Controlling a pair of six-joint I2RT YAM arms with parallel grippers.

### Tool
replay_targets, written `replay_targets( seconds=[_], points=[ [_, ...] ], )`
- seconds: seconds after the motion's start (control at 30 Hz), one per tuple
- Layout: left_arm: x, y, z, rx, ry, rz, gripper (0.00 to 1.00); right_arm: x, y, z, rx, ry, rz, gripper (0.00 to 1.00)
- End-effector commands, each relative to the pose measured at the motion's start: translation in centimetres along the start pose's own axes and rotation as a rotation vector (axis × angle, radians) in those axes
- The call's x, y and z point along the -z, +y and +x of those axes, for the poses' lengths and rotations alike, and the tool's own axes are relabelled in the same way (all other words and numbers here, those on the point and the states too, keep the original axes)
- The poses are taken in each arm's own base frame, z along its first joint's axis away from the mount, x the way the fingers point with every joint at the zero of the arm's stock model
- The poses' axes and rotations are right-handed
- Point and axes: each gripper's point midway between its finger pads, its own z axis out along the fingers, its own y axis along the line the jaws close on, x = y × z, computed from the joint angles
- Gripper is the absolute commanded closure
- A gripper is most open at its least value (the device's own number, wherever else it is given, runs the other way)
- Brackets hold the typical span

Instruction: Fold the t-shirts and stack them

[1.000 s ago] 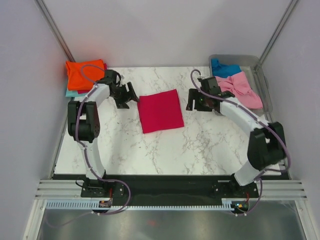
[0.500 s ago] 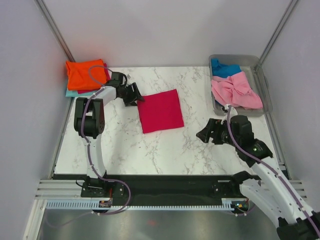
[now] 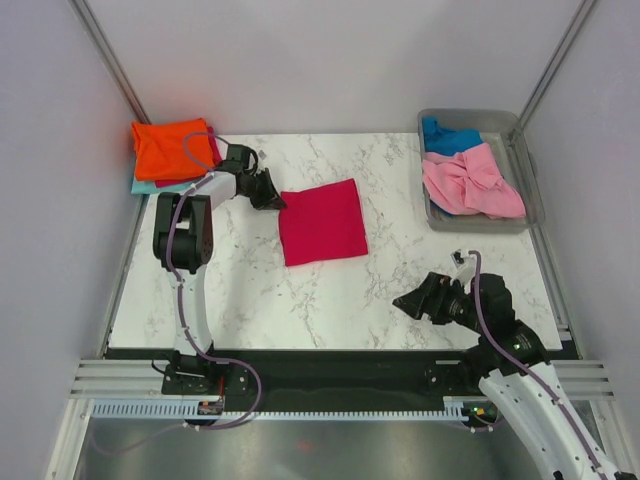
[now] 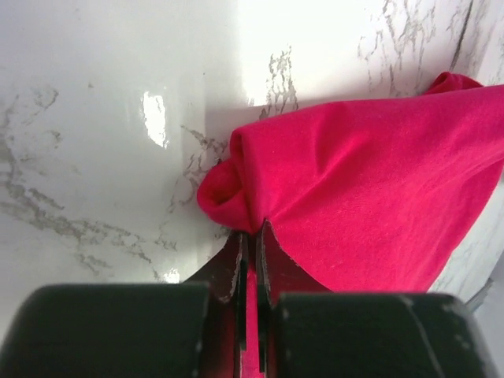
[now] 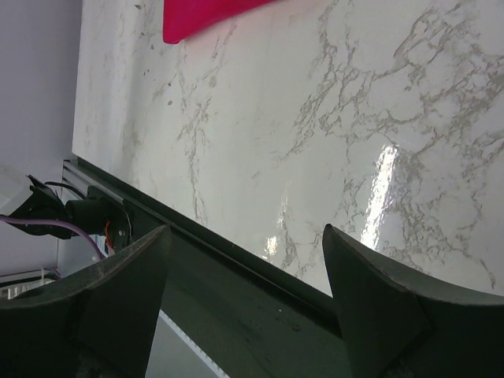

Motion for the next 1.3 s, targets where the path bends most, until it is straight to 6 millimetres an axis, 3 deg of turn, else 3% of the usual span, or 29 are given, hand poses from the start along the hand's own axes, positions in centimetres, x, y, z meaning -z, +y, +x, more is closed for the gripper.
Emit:
replay_targets(
  seconds=[0.0, 0.13, 0.2, 0.27, 0.3, 0.4, 0.5, 0.53, 0.57, 0.6, 0.63, 0.67, 0.7, 0.73, 0.77, 0.8, 0.83, 0.9, 1.1, 1.2, 1.27],
  points=[
    [4.7, -2.0, -3.8, -0.124, -0.125, -0.023, 0.98, 0.0, 0.3, 0.7, -0.038, -0.013, -0.053, 0.15],
    [9.0, -1.2, -7.4, -0.199, -0.221, -0.121, 0.98, -0.4, -1.2, 1.1, -0.088, -0.079, -0.043, 0.16],
    [10.2, -0.7, -8.0, -0.208, -0.232, -0.148, 0.98, -1.5, -2.2, 1.8, -0.152, -0.093, -0.056, 0.17],
    [11.8, -0.3, -9.4, -0.233, -0.264, -0.183, 0.98, -2.3, -1.8, 1.8, -0.158, -0.107, -0.124, 0.21],
    [12.3, 0.0, -9.8, -0.235, -0.273, -0.199, 0.98, -3.4, -3.3, 2.9, -0.174, -0.083, -0.095, 0.23],
    [14.4, 0.6, -11.5, -0.272, -0.316, -0.25, 0.98, -4.0, -4.1, 2.4, -0.132, -0.118, -0.072, 0.23],
    [17.2, -0.3, -13.5, -0.322, -0.393, -0.289, 0.98, -4.3, -5.5, 1.4, -0.076, -0.16, 0.012, 0.2],
    [18.7, 0.6, -14.4, -0.308, -0.424, -0.309, 0.98, -4.5, -6.8, 1.7, -0.094, -0.14, 0.091, 0.18],
    [19.7, 0.2, -14.9, -0.316, -0.45, -0.309, 0.98, -4.7, -7.4, 1.8, -0.099, -0.13, 0.128, 0.17],
    [20.8, -0.4, -15.6, -0.325, -0.48, -0.306, 0.98, -4.9, -7.1, 1.0, -0.095, -0.147, 0.152, 0.17],
    [21.6, -0.3, -16.2, -0.322, -0.502, -0.316, 0.98, -5.5, -8.9, 1.8, -0.084, -0.11, 0.284, 0.14],
    [22.3, -0.6, -16.6, -0.325, -0.522, -0.314, 0.98, -5.7, -8.9, 1.5, -0.044, -0.109, 0.333, 0.13],
    [23.6, -1.4, -17.3, -0.341, -0.558, -0.31, 0.98, -6.1, -5.7, 0.4, 0.054, -0.112, 0.316, 0.11],
    [24.4, -1.7, -17.8, -0.349, -0.581, -0.316, 0.98, -6.5, -7.1, -0.6, 0.143, -0.149, 0.472, 0.08],
    [24.9, -1.9, -18.1, -0.354, -0.595, -0.318, 0.98, -6.6, -6.5, -1.2, 0.213, -0.163, 0.52, 0.07],
    [25.9, -2.5, -18.8, -0.368, -0.625, -0.315, 0.98, -7.3, -2.9, -2.1, 0.275, -0.189, 0.478, 0.05],
    [26.4, -2.6, -19.1, -0.371, -0.637, -0.313, 0.98, -7.8, -3.6, -2.4, 0.346, -0.215, 0.566, 0.04],
    [27.9, -3.1, -19.9, -0.381, -0.67, -0.302, 0.98, -9.0, -1.5, -1.9, 0.393, -0.217, 0.531, 0.04],
    [31.9, -3.5, -21.4, -0.415, -0.731, -0.211, 0.98, -9.3, -1.2, -1.0, 0.439, -0.235, 0.524, 0.05],
    [32.8, -2.8, -22.0, -0.403, -0.736, -0.158, 0.98, -8.9, -0.9, -1.0, 0.424, -0.246, 0.473, 0.05],
    [32.3, -1.8, -22.4, -0.396, -0.723, -0.139, 0.98, -8.9, -0.9, -1.0, 0.422, -0.248, 0.461, 0.05]
  ],
)
